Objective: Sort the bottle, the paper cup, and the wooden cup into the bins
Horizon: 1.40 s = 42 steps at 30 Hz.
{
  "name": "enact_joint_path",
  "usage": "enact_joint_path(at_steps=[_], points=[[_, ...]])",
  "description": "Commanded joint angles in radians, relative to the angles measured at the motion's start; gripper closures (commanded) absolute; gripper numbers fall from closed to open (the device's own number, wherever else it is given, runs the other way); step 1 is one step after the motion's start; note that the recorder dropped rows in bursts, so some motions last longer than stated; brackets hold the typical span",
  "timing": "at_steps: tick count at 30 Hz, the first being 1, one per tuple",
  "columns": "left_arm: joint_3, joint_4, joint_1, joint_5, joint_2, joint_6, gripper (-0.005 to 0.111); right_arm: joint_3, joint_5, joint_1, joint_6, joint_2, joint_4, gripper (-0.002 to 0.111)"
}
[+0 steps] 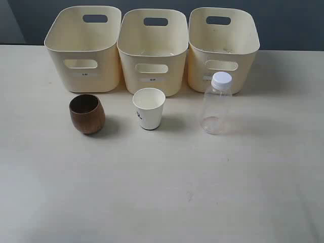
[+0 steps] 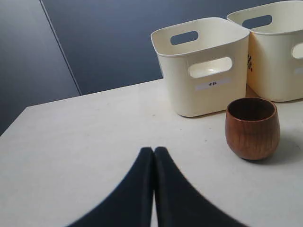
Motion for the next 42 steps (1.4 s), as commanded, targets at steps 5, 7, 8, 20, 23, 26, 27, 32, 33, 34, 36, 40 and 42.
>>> enact_joint_path(at_steps=[5,7,8,20,23,26,27,32,33,34,36,40,42], points=[[0.001,0.000,-0.003,-0.006,-0.005,-0.002,0.107,0.002,-0.012,-0.005,-0.006,-0.006,-0.001,0.051],[0.001,0.000,-0.003,-0.006,-0.005,-0.002,0.107,0.002,-0.003,-0.005,-0.006,-0.006,-0.017,0.051],[0.001,0.000,-0.003,-0.006,-0.005,-0.002,0.107,0.002,0.008,-0.005,-0.006,-0.006,-0.030,0.051],[0.001,0.000,-0.003,-0.006,-0.005,-0.002,0.107,0.002,0.011,-0.005,-0.009,-0.006,-0.035,0.051],[0.001,0.000,-0.003,-0.006,-0.005,-0.002,0.107,0.002,0.011,-0.005,-0.009,-0.006,-0.035,0.051],[0.001,0.000,-0.003,-0.006,-0.005,-0.002,0.107,0.002,0.011,-0.005,-0.009,-0.006,-0.035,0.051],[0.001,0.000,-0.003,-0.006,-0.005,-0.002,0.107,0.002,0.011,-0.005,-0.009,-0.006,-0.035,0.051],[0.001,0.000,-0.003,-0.006,-0.005,-0.002,0.107,0.002,-0.007,-0.005,-0.010,-0.006,-0.044,0.051],[0.001,0.000,-0.003,-0.006,-0.005,-0.002,0.107,0.002,-0.032,-0.005,-0.010,-0.006,-0.055,0.051],[0.001,0.000,-0.003,-0.006,-0.005,-0.002,0.107,0.002,-0.059,-0.005,-0.010,-0.006,-0.056,0.051],[0.001,0.000,-0.003,-0.006,-0.005,-0.002,0.107,0.002,-0.146,-0.005,-0.010,-0.006,-0.046,0.051],[0.001,0.000,-0.003,-0.006,-0.005,-0.002,0.107,0.002,-0.302,-0.005,-0.008,-0.006,0.053,0.051],[0.001,0.000,-0.003,-0.006,-0.005,-0.002,0.107,0.002,-0.338,-0.005,-0.008,-0.006,0.086,0.051]])
